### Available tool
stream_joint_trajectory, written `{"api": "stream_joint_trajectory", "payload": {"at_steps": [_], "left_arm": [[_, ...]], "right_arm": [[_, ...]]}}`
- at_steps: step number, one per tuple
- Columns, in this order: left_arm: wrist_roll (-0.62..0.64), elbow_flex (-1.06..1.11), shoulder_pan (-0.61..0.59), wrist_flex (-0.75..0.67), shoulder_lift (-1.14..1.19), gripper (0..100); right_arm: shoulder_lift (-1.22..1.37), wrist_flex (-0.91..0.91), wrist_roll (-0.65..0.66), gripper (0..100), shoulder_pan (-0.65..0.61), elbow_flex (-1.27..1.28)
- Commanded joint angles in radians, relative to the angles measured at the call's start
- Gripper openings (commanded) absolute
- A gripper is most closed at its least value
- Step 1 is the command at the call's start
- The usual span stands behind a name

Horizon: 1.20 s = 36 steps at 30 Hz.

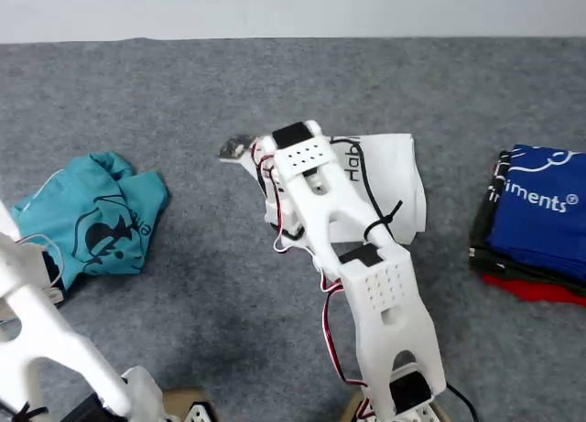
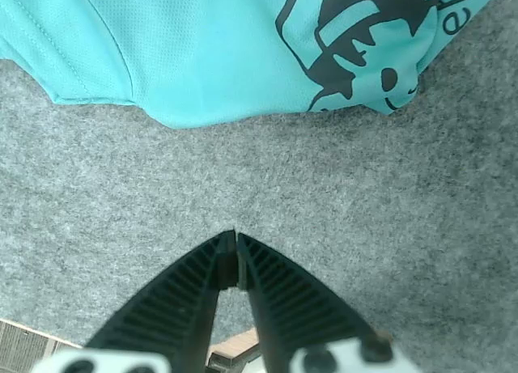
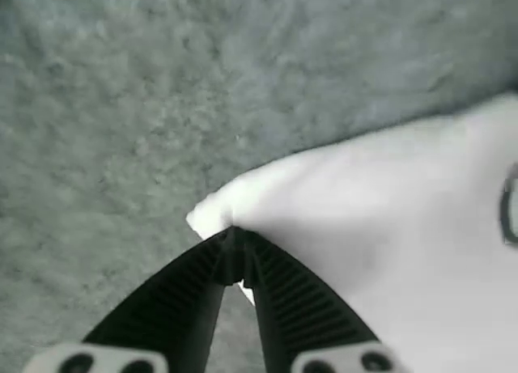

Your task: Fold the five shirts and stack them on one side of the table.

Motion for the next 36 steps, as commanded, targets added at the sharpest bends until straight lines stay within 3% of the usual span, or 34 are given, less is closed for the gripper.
{"api": "stream_joint_trajectory", "payload": {"at_steps": [1,13,16,26,32,36], "left_arm": [[-0.009,-0.004,0.002,-0.015,-0.029,0],[-0.009,-0.002,0.002,-0.015,-0.029,0],[-0.009,-0.002,0.002,-0.015,-0.029,0],[-0.009,-0.002,0.002,-0.015,-0.029,0],[-0.009,-0.002,0.002,-0.012,-0.029,0],[-0.009,0.018,0.002,-0.015,-0.029,0]], "right_arm": [[0.041,0.058,-0.006,0.9,0.004,-0.041],[-0.12,0.116,0.0,0.9,0.019,-0.319],[-0.119,0.024,0.0,1.1,0.061,-0.354],[0.059,-0.532,0.008,1.1,0.13,-0.359],[0.193,-0.664,0.195,1.0,0.061,-0.359],[0.217,-0.684,0.209,1.0,0.047,-0.393]]}}
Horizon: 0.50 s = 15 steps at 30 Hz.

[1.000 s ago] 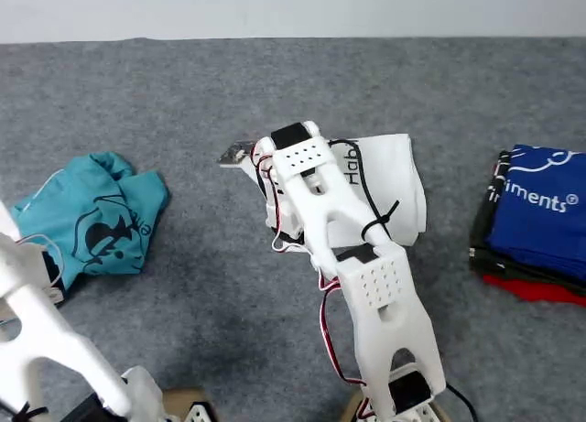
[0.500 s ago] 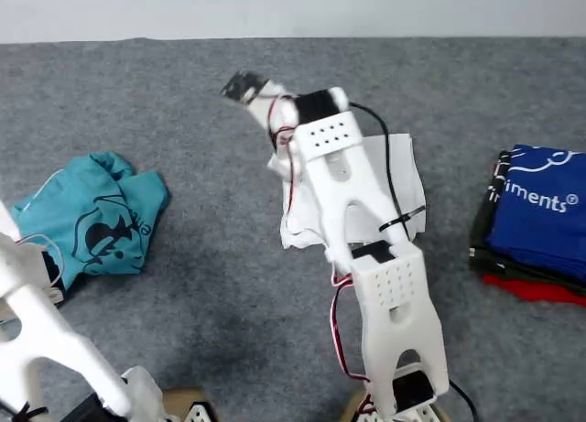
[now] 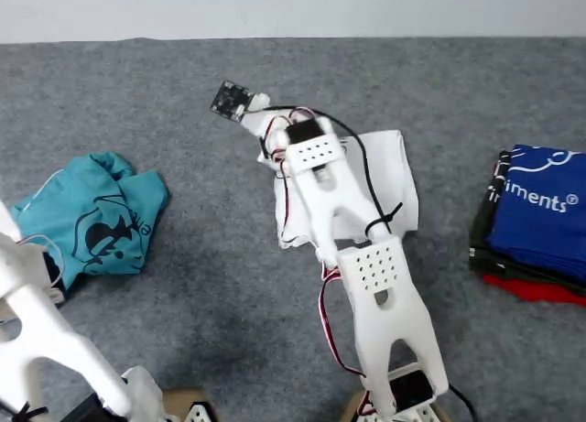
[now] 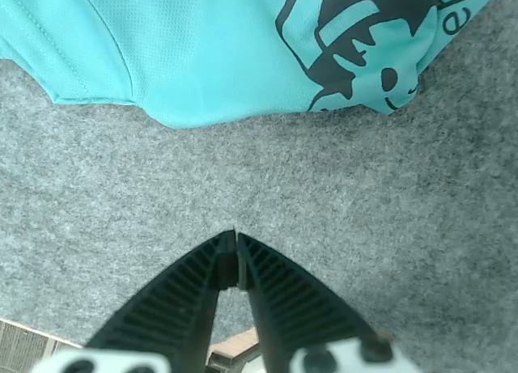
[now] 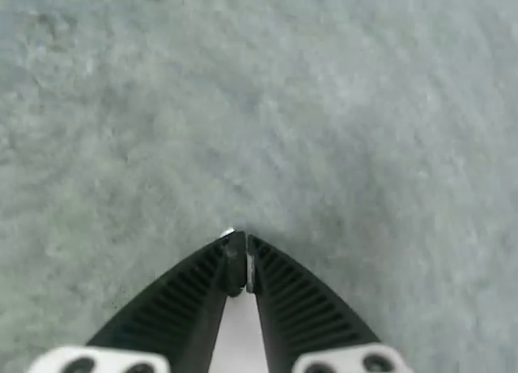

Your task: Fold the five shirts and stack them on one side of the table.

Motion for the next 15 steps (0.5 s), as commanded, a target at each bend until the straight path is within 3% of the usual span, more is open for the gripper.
{"api": "stream_joint_trajectory", "payload": {"at_steps": [1,4,15], "left_arm": [[-0.009,0.016,0.002,-0.015,-0.029,0],[-0.009,0.039,0.002,-0.015,-0.031,0],[-0.011,0.031,0.002,-0.035,-0.037,0]], "right_arm": [[-0.015,-0.021,0.02,1.0,-0.012,-0.101],[-0.03,0.022,0.02,0.9,-0.004,-0.167],[-0.047,0.553,0.018,1.1,0.186,-0.517]]}}
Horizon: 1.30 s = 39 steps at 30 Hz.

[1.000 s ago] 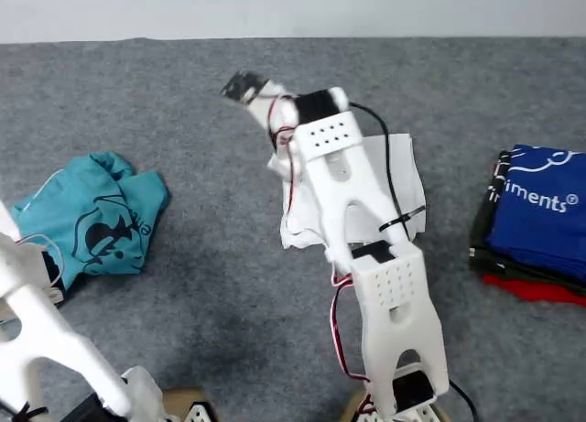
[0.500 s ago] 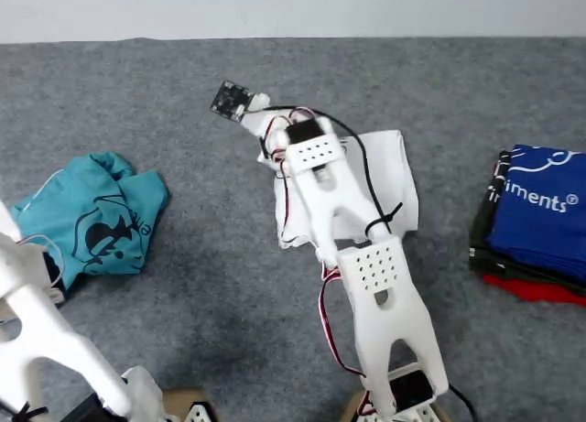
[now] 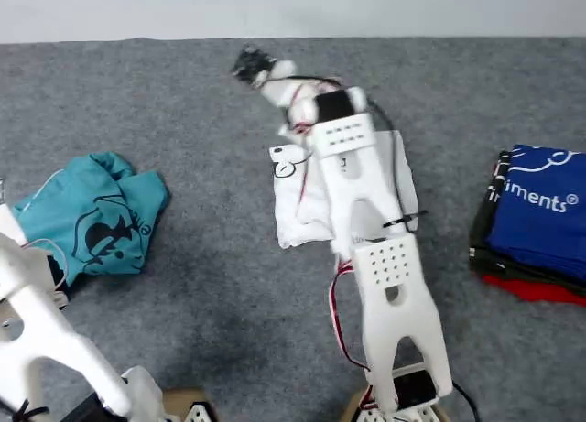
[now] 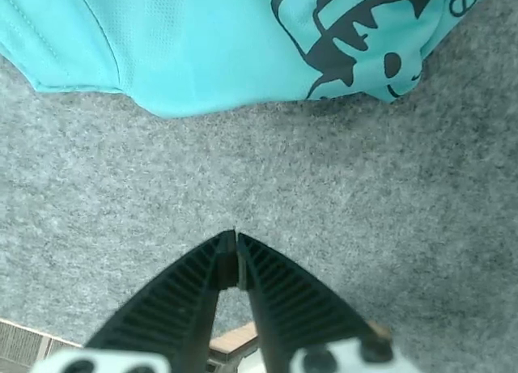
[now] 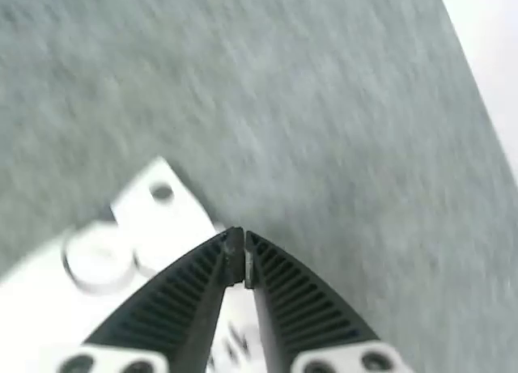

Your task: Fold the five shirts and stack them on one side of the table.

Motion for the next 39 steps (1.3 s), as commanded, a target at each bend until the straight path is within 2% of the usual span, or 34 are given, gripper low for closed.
{"api": "stream_joint_trajectory", "payload": {"at_steps": [1,7,14,18,22,27,29,34,39], "left_arm": [[-0.011,-0.008,0.002,-0.02,-0.037,0],[-0.011,-0.008,0.002,-0.02,-0.037,0],[-0.011,-0.008,0.003,-0.02,-0.037,0],[-0.011,-0.008,0.003,-0.02,-0.037,0],[-0.011,-0.007,0.003,-0.02,-0.037,0],[-0.011,-0.007,0.003,-0.017,-0.037,0],[-0.011,-0.007,0.003,-0.017,-0.037,0],[-0.011,-0.007,0.003,-0.015,-0.037,0],[-0.011,-0.007,0.003,-0.015,-0.037,0]], "right_arm": [[-0.054,0.163,0.006,1.1,0.09,-0.107],[-0.054,0.292,0.006,1.2,0.222,-0.129],[-0.005,0.259,0.009,1.2,0.306,-0.123],[0.093,0.147,0.012,1.2,0.325,-0.123],[0.188,-0.039,0.035,1.0,0.32,-0.129],[0.206,-0.229,0.087,1.0,0.306,-0.135],[0.206,-0.248,0.087,0.9,0.298,-0.186],[0.206,-0.119,0.087,0.9,0.278,-0.344],[0.147,0.154,0.086,0.9,0.282,-0.347]]}}
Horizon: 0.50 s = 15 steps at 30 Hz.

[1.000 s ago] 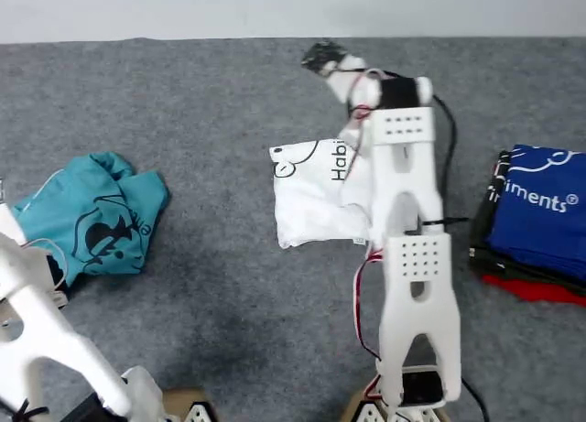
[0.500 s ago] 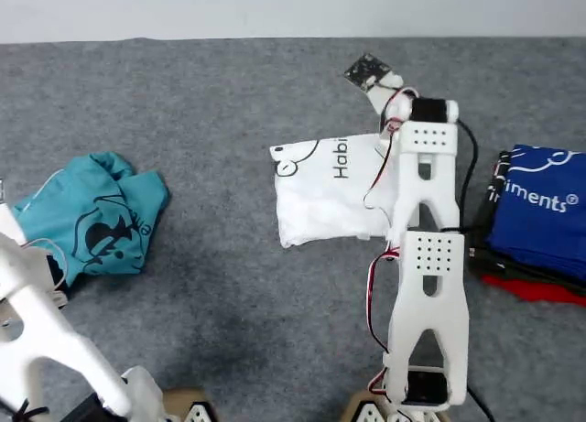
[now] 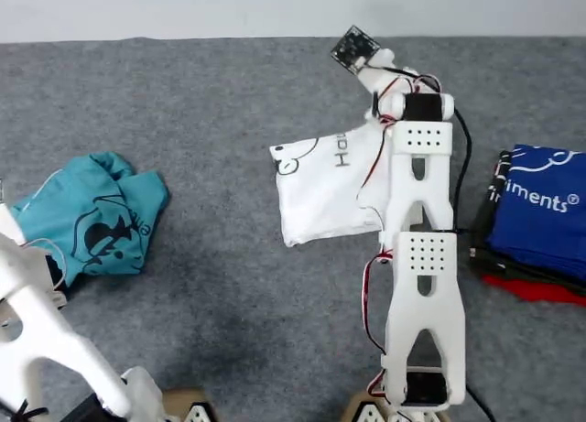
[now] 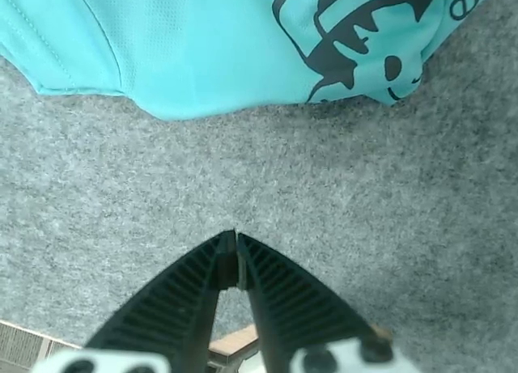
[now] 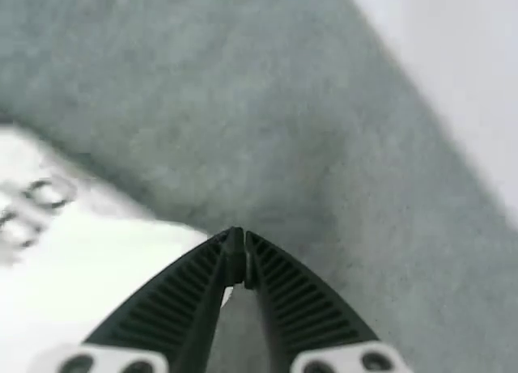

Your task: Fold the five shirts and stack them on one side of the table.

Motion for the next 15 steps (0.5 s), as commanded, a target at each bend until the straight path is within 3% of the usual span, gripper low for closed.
{"api": "stream_joint_trajectory", "payload": {"at_steps": [1,7,15], "left_arm": [[-0.011,-0.005,0.003,-0.009,-0.037,0],[-0.011,-0.004,0.003,-0.014,-0.035,0],[-0.011,-0.004,0.003,-0.014,-0.037,0]], "right_arm": [[-0.096,0.209,0.008,0.9,-0.001,-0.051],[-0.159,0.384,0.003,0.9,0.002,-0.051],[-0.188,0.39,-0.186,1.2,0.079,0.028]]}}
